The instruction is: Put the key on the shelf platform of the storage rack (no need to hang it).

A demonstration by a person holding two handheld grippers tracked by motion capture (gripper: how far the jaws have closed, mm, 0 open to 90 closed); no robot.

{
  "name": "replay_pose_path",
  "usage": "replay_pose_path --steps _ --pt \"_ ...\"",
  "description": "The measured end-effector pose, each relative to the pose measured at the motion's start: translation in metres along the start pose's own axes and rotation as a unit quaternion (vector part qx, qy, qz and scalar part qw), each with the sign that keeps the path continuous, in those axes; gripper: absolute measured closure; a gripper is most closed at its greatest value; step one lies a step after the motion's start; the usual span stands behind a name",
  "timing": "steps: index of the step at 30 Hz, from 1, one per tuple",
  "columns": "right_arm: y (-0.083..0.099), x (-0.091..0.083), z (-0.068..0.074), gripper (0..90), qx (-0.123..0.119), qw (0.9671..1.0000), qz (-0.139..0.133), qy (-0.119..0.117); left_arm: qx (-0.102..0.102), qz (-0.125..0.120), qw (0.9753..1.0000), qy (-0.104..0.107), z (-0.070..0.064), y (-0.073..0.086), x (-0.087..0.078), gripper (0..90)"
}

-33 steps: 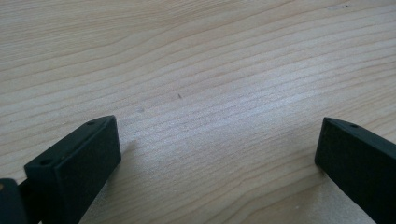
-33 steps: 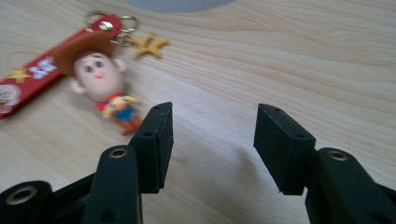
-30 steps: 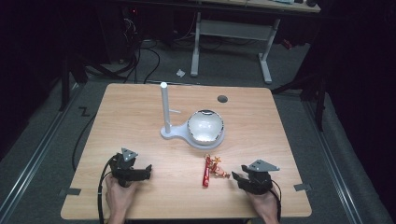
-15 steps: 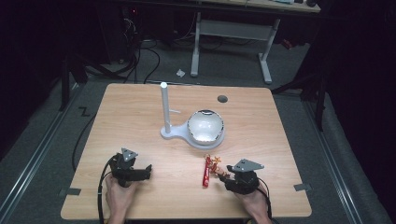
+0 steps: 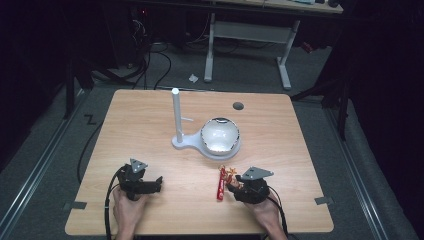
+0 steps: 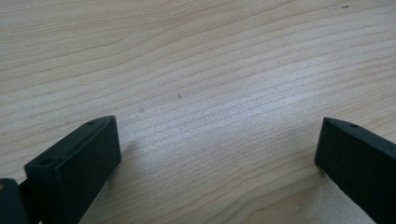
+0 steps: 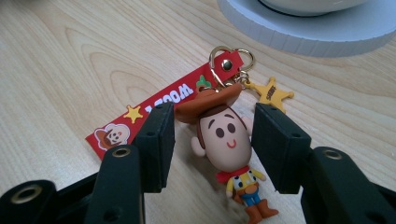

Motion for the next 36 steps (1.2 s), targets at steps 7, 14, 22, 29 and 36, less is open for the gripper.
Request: replay_pose_path --steps 7,14,22,29,36 --pt "0.000 0.010 -0.002 48.5 -0.006 0.9997 0.017 0.014 0.000 0.000 1.0000 0.000 0.000 0.000 0.000 0.5" --pt "-0.001 0.014 -0.004 51.8 -0.003 0.9998 0.015 0.015 -0.001 0.000 1.0000 0.000 0.000 0.000 0.000 0.5" --pt "0.000 0.009 -0.006 66.5 -0.008 0.9998 0.001 0.020 -0.001 0.000 1.0000 -0.001 0.000 0.000 0.000 0.6" --pt "-0.001 0.003 -0.007 67.0 -0.006 0.9998 -0.012 0.014 -0.001 0.000 1.0000 0.000 0.000 0.000 0.000 0.6" --pt "-0.002 -0.011 -0.012 67.3 0.018 0.9991 -0.037 -0.008 -0.002 0.000 1.0000 -0.001 0.000 0.000 0.000 0.7"
Point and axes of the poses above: each handheld gripper's, and its own axes: x roughly forward along the jaws, y roughly out of its underside, z roughly to its left, the point moved 4 cm from there along x, roughly forward along the jaws, and after that the axes turned 8 degrees about z, right-handed, at the moved point
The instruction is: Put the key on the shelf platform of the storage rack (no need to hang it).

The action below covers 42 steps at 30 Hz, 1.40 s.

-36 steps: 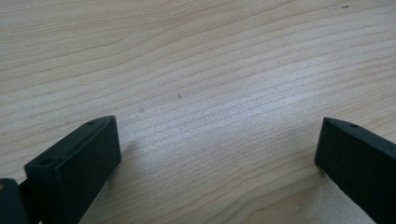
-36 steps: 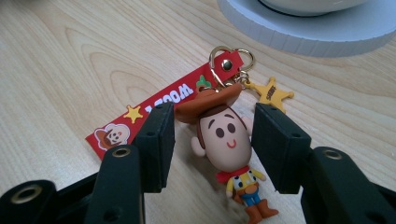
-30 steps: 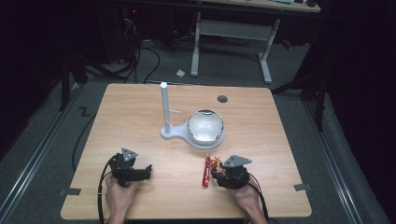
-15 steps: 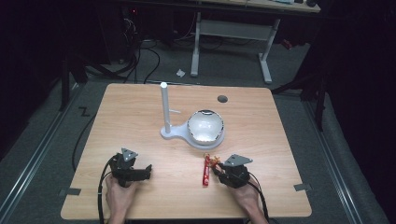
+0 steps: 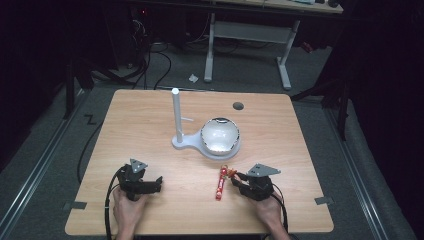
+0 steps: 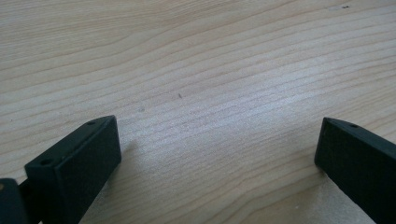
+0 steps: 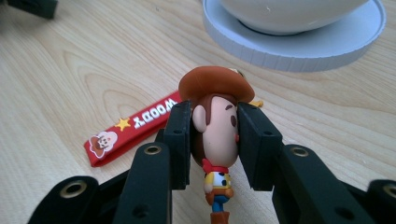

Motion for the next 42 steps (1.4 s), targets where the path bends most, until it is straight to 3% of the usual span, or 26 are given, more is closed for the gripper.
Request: replay_pose_path --steps 4,13,21,29,42 --pt "-0.001 -0.007 -0.002 67.3 0.009 0.9998 -0.010 -0.012 0.000 0.001 1.0000 0.000 0.000 0.000 0.000 0.7" --pt "-0.012 -0.023 -0.004 67.5 0.004 0.9995 -0.020 -0.023 0.000 0.001 1.0000 0.000 0.000 0.000 0.000 0.7" --pt "-0.020 -0.046 -0.010 67.5 0.015 0.9979 -0.045 -0.043 0.000 0.001 1.0000 0.000 0.000 0.000 0.000 0.7" --pt "-0.036 -0.070 -0.016 67.6 0.008 0.9966 -0.069 -0.044 -0.001 0.000 1.0000 -0.001 0.000 0.000 0.000 0.8" --pt "-0.062 -0.093 -0.020 67.6 -0.016 0.9957 -0.086 -0.032 -0.001 0.000 1.0000 -0.001 0.000 0.000 0.000 0.8"
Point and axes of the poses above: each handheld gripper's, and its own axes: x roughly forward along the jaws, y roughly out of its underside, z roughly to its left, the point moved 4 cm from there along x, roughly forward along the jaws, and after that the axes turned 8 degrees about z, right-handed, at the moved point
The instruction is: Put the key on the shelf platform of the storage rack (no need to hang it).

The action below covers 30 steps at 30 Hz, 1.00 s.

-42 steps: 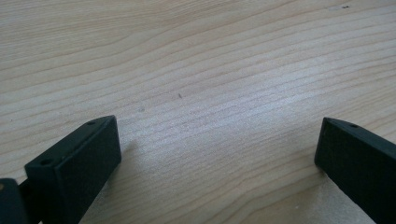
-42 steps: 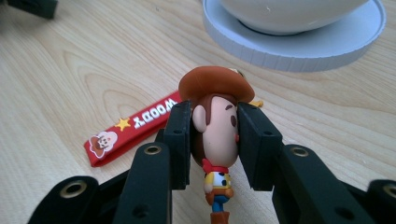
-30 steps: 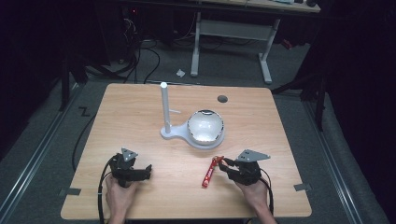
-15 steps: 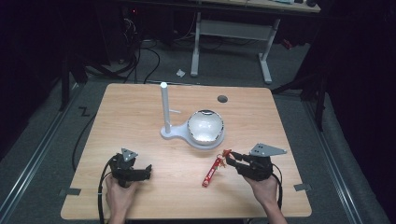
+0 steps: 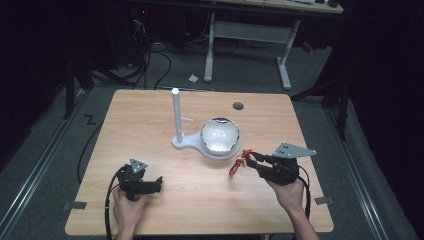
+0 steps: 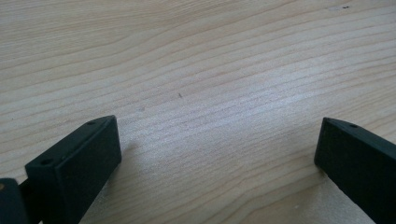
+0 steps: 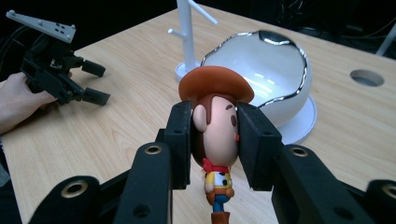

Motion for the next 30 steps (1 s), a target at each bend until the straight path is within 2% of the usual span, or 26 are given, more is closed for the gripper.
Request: replay_pose_path --steps 2,12,17,22,30 --pt "-0.008 -0.004 0.000 67.7 -0.008 0.9999 -0.003 0.008 0.000 0.000 1.0000 0.000 0.000 0.000 0.000 0.8" --pt "-0.032 -0.005 -0.006 67.6 -0.014 0.9999 -0.001 0.002 0.000 0.001 1.0000 0.001 0.000 0.000 0.000 0.8" --pt "-0.052 -0.008 -0.010 67.6 -0.016 0.9997 -0.014 -0.007 0.000 0.000 1.0000 0.000 0.000 0.000 0.000 0.8" --pt "-0.069 -0.011 -0.013 67.6 -0.022 0.9995 -0.023 -0.006 0.001 0.001 1.0000 0.001 0.000 0.000 0.000 0.8" --pt "-0.092 -0.004 -0.016 67.6 -0.029 0.9991 -0.030 -0.007 0.005 0.001 1.0000 0.004 0.000 0.000 0.000 0.8"
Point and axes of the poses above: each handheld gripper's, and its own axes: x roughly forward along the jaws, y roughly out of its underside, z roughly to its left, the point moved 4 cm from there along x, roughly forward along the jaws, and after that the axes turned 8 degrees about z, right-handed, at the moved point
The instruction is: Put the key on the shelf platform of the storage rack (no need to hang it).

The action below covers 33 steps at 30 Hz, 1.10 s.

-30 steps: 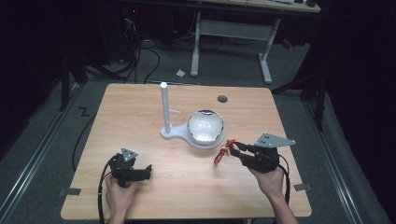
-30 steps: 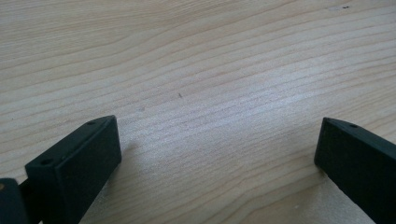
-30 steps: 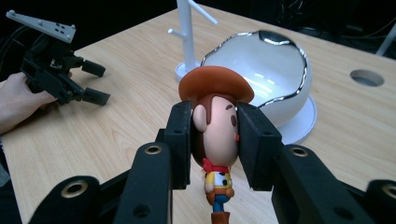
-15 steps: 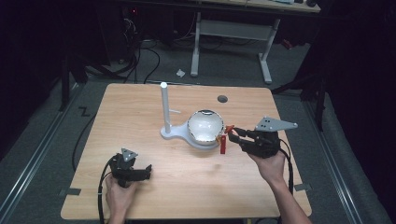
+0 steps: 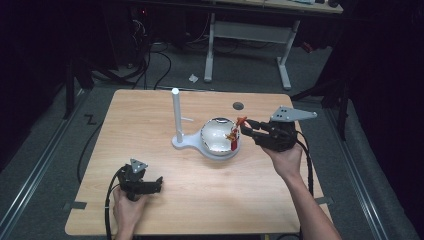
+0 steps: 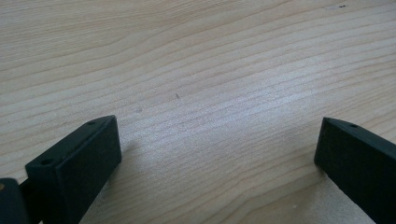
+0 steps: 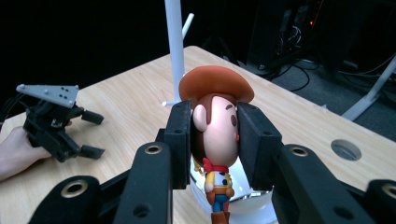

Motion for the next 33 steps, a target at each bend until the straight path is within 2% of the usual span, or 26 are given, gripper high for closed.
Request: replay_pose_path --steps 6,16,21,25,33 --pt "-0.009 0.011 -0.003 67.6 -0.001 1.0000 0.001 0.001 0.000 0.000 1.0000 0.000 0.000 0.000 0.000 0.8" --pt "-0.009 0.033 -0.006 67.5 0.004 0.9999 0.014 -0.001 0.000 0.000 1.0000 0.000 0.000 0.000 0.000 0.8" --pt "-0.005 0.045 -0.006 67.5 0.006 0.9996 0.026 -0.004 0.000 0.000 1.0000 0.000 0.000 0.000 0.000 0.8" --pt "0.002 0.059 -0.008 67.4 0.008 0.9988 0.048 -0.005 0.000 0.000 1.0000 0.000 0.000 0.000 0.000 0.8" --pt "0.013 0.074 -0.011 67.3 0.013 0.9977 0.066 -0.005 -0.001 0.000 1.0000 0.000 0.000 0.000 0.000 0.9"
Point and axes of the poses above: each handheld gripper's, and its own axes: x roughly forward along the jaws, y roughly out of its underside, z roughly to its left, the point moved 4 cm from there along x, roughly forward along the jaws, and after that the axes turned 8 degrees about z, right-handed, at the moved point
